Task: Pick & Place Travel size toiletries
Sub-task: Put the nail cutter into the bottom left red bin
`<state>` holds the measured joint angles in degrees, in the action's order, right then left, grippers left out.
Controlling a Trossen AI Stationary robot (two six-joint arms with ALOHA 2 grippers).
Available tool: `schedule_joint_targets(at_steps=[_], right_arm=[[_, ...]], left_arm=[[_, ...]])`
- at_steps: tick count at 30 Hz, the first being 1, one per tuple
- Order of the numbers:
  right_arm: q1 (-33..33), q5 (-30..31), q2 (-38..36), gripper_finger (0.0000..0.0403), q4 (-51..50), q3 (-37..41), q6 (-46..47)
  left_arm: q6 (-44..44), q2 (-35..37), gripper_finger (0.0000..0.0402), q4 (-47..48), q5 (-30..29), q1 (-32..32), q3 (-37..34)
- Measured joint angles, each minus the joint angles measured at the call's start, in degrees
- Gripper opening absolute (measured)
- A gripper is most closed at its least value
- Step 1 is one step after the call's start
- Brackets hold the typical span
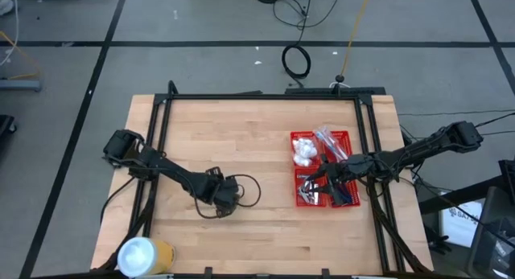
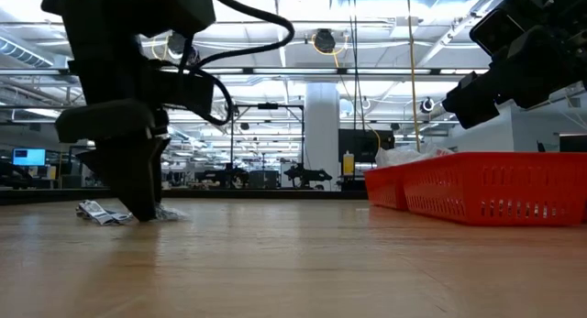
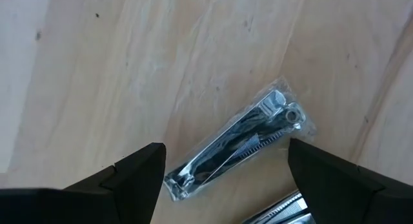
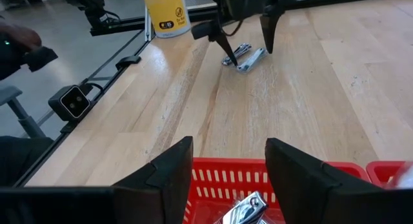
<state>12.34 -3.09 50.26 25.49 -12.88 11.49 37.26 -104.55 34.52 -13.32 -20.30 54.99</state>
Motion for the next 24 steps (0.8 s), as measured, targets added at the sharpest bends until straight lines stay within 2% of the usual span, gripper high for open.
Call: schedule_joint_targets(at_steps=[3, 6, 13, 19, 21, 24], right_arm=[[0.0, 0.0, 0.0, 0.0181, 0.0, 0.0, 0.0], [0.0, 0.0, 0.0, 0.018, 0.0, 0.0, 0.0], [0.0, 0.0, 0.0, 0.0179, 0.0, 0.0, 0.0], [0.0, 0.0, 0.0, 0.0178, 0.0, 0.0, 0.0], [0.0, 0.0, 0.0, 0.0176, 0.0, 0.0, 0.0], [0.0, 0.0, 0.0, 0.0176, 0.0, 0.0, 0.0]], left_arm=[[-0.2, 0.0, 0.032, -0.4, 3.0, 0.7, 0.0], [-1.4, 0.0, 0.0293, -1.0, 4.7, 1.2, 0.1], [0.5, 0.0, 0.0165, -4.6, 7.0, 2.9, -0.1], [0.9, -0.8, 0.0051, -14.4, 2.3, 3.9, -0.4], [0.7, -0.8, 0.0025, -18.8, -1.4, 4.1, -0.4], [-1.6, -1.0, 0.0008, -24.2, -2.4, 5.2, -0.5]])
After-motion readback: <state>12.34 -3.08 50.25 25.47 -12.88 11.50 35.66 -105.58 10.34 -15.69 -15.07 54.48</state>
